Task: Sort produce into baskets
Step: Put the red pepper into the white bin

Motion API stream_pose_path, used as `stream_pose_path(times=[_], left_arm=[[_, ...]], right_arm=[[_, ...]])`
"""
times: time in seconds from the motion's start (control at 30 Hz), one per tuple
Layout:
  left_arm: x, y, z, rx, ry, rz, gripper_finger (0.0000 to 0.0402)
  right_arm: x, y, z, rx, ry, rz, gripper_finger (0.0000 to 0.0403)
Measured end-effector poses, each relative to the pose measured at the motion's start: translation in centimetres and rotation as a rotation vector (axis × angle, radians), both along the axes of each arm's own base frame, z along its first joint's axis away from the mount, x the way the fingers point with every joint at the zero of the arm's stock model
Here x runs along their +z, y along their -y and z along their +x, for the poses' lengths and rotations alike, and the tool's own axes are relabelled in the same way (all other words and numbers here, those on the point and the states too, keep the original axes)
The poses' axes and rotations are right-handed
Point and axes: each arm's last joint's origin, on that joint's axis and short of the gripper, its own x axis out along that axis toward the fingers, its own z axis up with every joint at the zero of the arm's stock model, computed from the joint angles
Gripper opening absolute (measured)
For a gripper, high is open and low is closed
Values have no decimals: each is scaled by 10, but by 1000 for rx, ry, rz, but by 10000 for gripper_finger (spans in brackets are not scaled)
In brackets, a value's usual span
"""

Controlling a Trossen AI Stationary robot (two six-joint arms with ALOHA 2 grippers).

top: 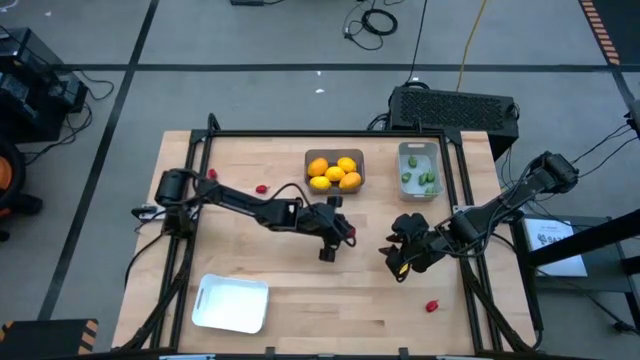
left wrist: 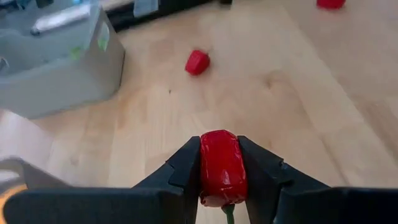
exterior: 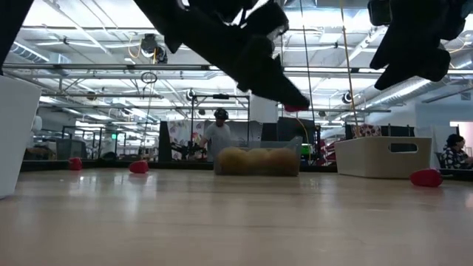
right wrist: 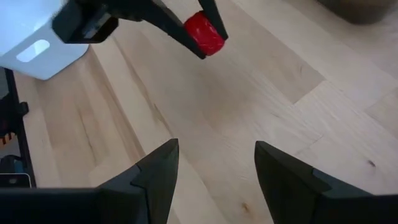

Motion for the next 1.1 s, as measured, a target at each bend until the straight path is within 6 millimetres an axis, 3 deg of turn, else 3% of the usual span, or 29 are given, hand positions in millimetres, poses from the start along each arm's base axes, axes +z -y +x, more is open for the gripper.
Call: stream_pose_path(times=[0.23, 1.1], left_arm=[[17, 3, -7, -7, 10, 1, 96], [21, -8, -5, 3, 46, 43, 96]], right_arm=[[0, 0, 0, 1, 5, 2, 201], [-27, -9, 17, 58, -84, -120, 201]])
